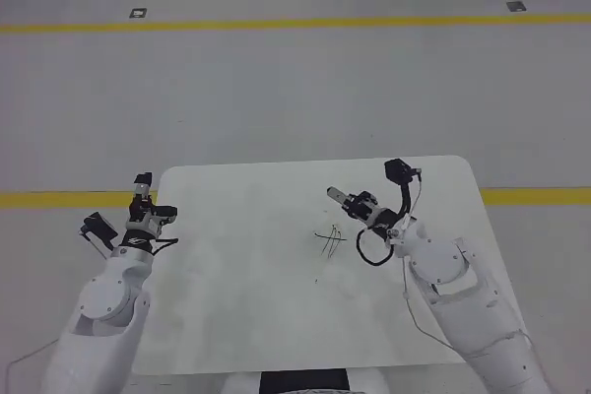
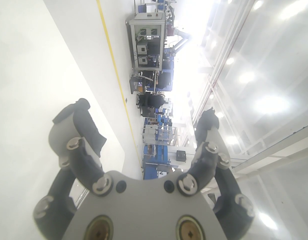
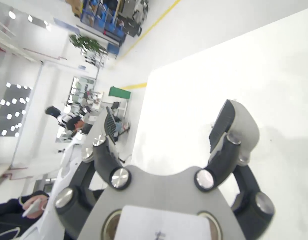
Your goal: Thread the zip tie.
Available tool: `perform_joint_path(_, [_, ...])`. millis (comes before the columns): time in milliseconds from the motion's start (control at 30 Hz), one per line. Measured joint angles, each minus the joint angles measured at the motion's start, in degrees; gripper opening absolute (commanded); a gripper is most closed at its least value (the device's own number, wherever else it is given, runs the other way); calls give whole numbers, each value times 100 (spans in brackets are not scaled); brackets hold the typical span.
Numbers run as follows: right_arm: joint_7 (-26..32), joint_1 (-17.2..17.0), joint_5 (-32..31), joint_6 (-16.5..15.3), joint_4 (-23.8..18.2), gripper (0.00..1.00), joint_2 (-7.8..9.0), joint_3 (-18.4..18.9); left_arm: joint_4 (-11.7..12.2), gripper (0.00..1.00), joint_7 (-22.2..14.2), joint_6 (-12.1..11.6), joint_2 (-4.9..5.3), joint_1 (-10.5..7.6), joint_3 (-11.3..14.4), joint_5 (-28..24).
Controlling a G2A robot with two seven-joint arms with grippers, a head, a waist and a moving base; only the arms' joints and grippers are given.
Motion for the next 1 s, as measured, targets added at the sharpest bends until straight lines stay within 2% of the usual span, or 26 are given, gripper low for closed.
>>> perform_joint_path(133, [792,381,-628,625,140,100,-30,-562,0,100,0,0,0,0,0,0])
perform_joint_path(200, [1123,481,-770,794,145,100,-36,-669,0,100,0,0,0,0,0,0])
perform_joint_path(567, [1071,523,-774,742,180,100,-41,-701,0,100,0,0,0,0,0,0])
perform_joint_path(700, [1811,1167,-813,833,675,100,-141,-1057,0,100,0,0,0,0,0,0])
perform_joint_path(900, [2734,1975,-1028,829,1587,100,-366,-1359,0,100,0,0,0,0,0,0])
perform_joint_path(1000, [2855,2178,-1108,829,1913,100,-452,-1416,0,100,0,0,0,0,0,0])
